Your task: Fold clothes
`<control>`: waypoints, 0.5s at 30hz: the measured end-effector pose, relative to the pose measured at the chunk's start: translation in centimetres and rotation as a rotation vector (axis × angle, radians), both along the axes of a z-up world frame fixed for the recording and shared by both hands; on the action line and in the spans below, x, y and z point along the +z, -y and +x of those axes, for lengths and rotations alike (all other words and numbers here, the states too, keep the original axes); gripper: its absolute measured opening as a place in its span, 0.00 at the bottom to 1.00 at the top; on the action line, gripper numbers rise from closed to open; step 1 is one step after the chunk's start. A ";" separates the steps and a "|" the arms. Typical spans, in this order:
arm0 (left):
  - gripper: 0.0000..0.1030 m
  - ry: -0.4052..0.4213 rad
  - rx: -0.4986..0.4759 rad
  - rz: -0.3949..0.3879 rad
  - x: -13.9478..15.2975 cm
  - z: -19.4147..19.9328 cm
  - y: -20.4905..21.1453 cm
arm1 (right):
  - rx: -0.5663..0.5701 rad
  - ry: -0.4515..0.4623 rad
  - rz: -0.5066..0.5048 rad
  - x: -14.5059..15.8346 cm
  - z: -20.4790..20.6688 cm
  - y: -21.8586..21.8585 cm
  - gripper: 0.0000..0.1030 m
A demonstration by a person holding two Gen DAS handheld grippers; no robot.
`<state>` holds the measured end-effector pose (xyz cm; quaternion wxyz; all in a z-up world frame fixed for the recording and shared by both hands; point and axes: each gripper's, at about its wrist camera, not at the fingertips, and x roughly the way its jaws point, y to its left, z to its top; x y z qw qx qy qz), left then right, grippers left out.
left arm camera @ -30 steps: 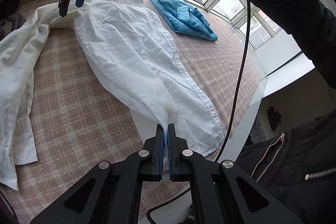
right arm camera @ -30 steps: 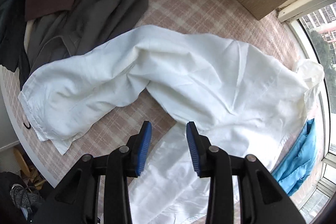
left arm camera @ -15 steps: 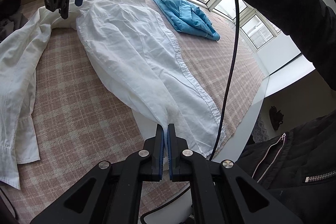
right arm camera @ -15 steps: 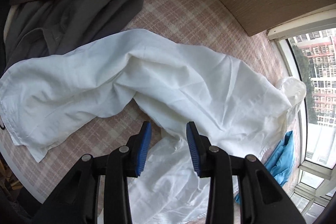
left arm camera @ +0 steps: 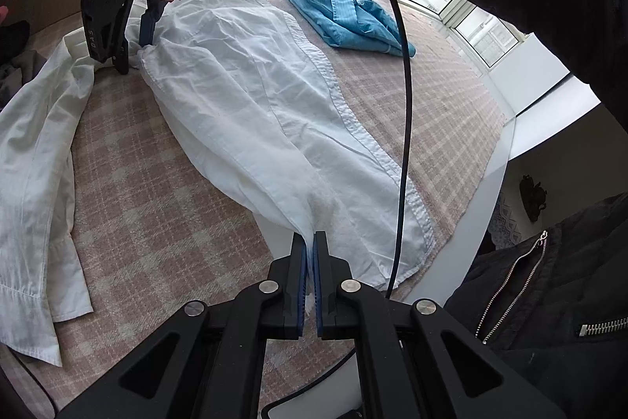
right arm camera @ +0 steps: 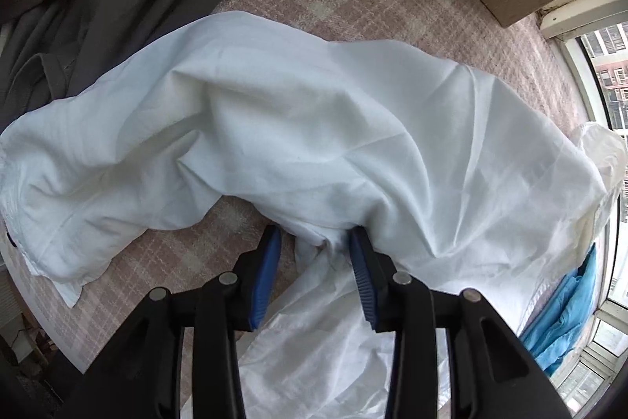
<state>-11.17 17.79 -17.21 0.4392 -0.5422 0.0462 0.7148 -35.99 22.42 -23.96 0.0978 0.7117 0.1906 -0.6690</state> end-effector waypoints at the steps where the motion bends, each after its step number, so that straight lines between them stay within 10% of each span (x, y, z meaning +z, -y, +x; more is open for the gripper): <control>1: 0.03 0.000 -0.003 -0.001 0.0 0.0 -0.1 | -0.008 0.003 -0.008 0.2 -0.1 -0.6 0.25; 10: 0.03 -0.007 -0.012 -0.019 -0.1 0.1 -0.4 | -0.050 -0.007 -0.061 2.4 -0.4 -5.5 0.07; 15: 0.03 -0.032 -0.010 -0.036 0.1 0.7 0.2 | -0.273 -0.016 -0.323 5.7 -1.2 -11.6 0.06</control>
